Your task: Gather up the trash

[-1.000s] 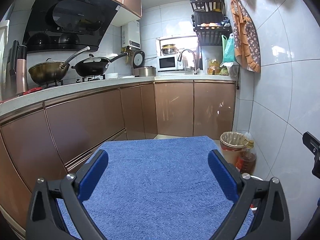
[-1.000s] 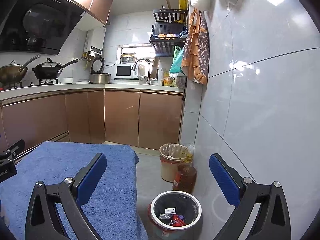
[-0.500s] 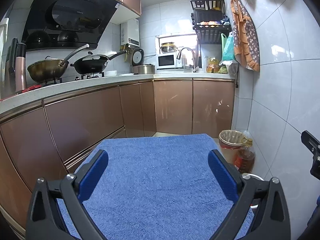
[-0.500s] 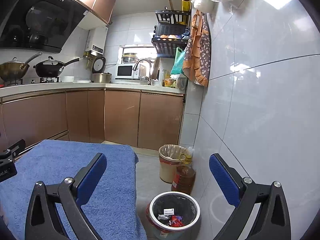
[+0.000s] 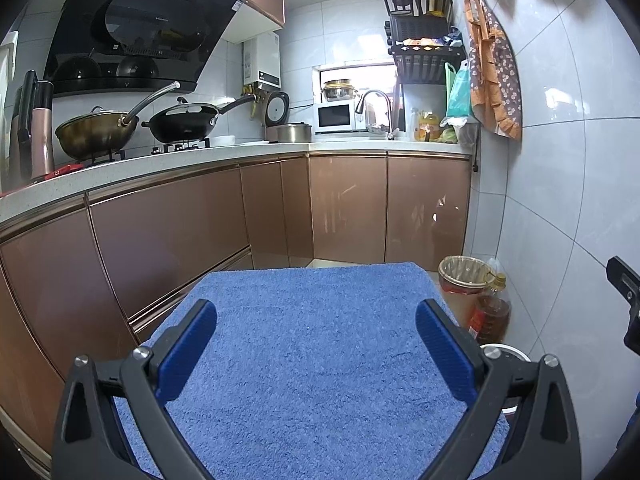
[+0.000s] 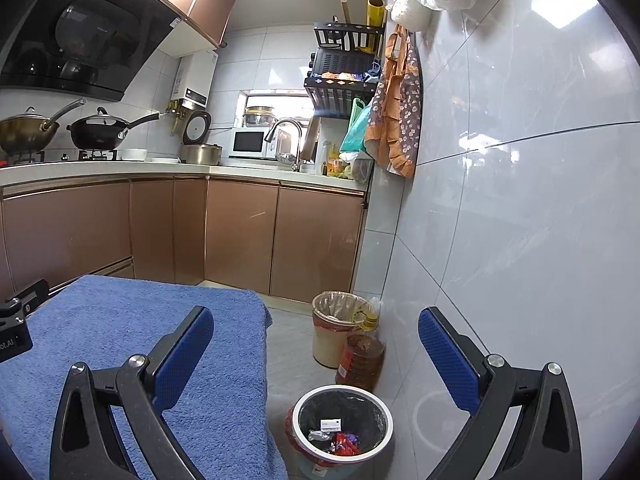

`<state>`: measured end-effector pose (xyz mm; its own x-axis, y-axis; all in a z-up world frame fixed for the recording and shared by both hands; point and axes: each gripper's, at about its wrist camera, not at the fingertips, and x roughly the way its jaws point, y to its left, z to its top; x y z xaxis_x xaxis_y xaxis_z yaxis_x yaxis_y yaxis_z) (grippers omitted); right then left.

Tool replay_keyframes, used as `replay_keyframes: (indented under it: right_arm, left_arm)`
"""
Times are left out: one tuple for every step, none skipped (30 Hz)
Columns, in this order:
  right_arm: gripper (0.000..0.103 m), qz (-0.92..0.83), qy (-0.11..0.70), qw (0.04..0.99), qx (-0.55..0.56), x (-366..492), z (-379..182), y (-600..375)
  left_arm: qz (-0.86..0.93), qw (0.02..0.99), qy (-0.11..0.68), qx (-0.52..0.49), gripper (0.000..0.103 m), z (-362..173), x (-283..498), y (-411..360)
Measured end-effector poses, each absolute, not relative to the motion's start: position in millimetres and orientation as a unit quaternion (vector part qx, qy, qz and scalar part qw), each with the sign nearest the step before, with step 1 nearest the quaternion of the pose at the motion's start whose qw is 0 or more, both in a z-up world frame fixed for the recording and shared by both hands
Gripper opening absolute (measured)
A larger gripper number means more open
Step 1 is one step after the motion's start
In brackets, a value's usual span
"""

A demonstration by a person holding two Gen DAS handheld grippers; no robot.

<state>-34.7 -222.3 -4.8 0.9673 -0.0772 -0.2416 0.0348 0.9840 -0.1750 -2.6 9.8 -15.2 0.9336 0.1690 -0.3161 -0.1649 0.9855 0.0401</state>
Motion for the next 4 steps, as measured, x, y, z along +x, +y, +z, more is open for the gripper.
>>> replay_keyframes:
  right_arm:
    - [0.103, -0.029, 0.124, 0.988, -0.085, -34.7, -4.8, -222.3]
    - [0.103, -0.028, 0.124, 0.988, -0.085, -34.8, -4.4, -223.1]
    - [0.103, -0.028, 0.124, 0.988, -0.085, -34.9, -4.4, -223.1]
    - [0.103, -0.028, 0.124, 0.988, -0.085, -35.1, -4.5, -222.9]
  left_arm:
    - [0.085, 0.983, 0.161, 0.006, 0.100, -15.2, -2.5, 9.9]
    - [0.085, 0.983, 0.162, 0.006, 0.100, -15.8, -2.5, 10.2]
    - [0.085, 0.983, 0.162, 0.006, 0.100, -16.6, -2.6, 10.4]
    - [0.085, 0.983, 0.162, 0.006, 0.100, -17.2, -2.4, 10.9]
